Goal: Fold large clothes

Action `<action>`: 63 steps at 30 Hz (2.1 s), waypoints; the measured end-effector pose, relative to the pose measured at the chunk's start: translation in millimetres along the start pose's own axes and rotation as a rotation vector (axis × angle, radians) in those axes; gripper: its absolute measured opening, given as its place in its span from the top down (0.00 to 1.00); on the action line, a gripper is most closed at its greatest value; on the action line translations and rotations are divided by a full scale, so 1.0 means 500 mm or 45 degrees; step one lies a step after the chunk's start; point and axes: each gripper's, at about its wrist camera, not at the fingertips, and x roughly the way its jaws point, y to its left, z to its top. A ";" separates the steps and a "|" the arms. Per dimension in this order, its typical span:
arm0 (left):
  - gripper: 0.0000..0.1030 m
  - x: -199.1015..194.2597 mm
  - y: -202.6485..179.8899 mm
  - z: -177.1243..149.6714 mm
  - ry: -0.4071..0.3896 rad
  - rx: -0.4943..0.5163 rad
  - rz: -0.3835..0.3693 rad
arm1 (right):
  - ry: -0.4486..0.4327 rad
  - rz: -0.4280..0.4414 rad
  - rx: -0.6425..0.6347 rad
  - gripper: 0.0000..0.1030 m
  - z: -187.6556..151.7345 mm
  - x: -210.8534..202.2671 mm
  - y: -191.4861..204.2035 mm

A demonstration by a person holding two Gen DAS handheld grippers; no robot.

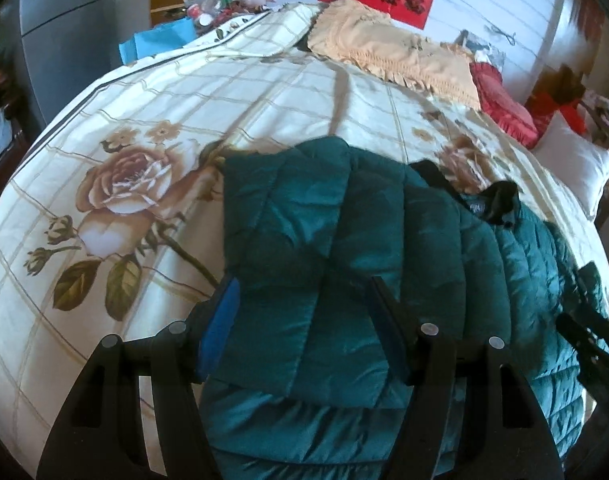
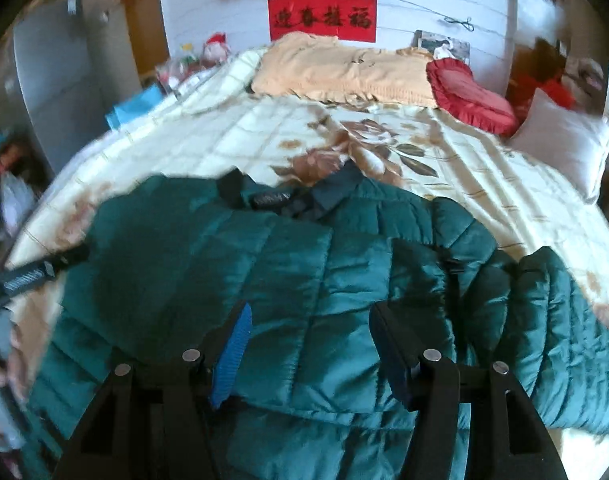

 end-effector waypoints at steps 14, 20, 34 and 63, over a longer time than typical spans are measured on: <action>0.35 0.012 -0.025 -0.024 -0.001 0.070 0.047 | 0.073 -0.028 0.163 0.45 -0.050 0.005 -0.080; 0.36 -0.024 -0.059 -0.025 -0.031 0.071 -0.037 | 0.029 -0.013 0.128 0.45 -0.049 -0.033 -0.068; 0.36 -0.020 -0.112 -0.052 0.027 0.124 -0.078 | 0.059 -0.031 0.253 0.45 -0.105 -0.032 -0.141; 0.36 -0.060 -0.135 -0.123 0.016 0.062 -0.179 | -0.034 -0.390 0.551 0.34 -0.224 -0.211 -0.477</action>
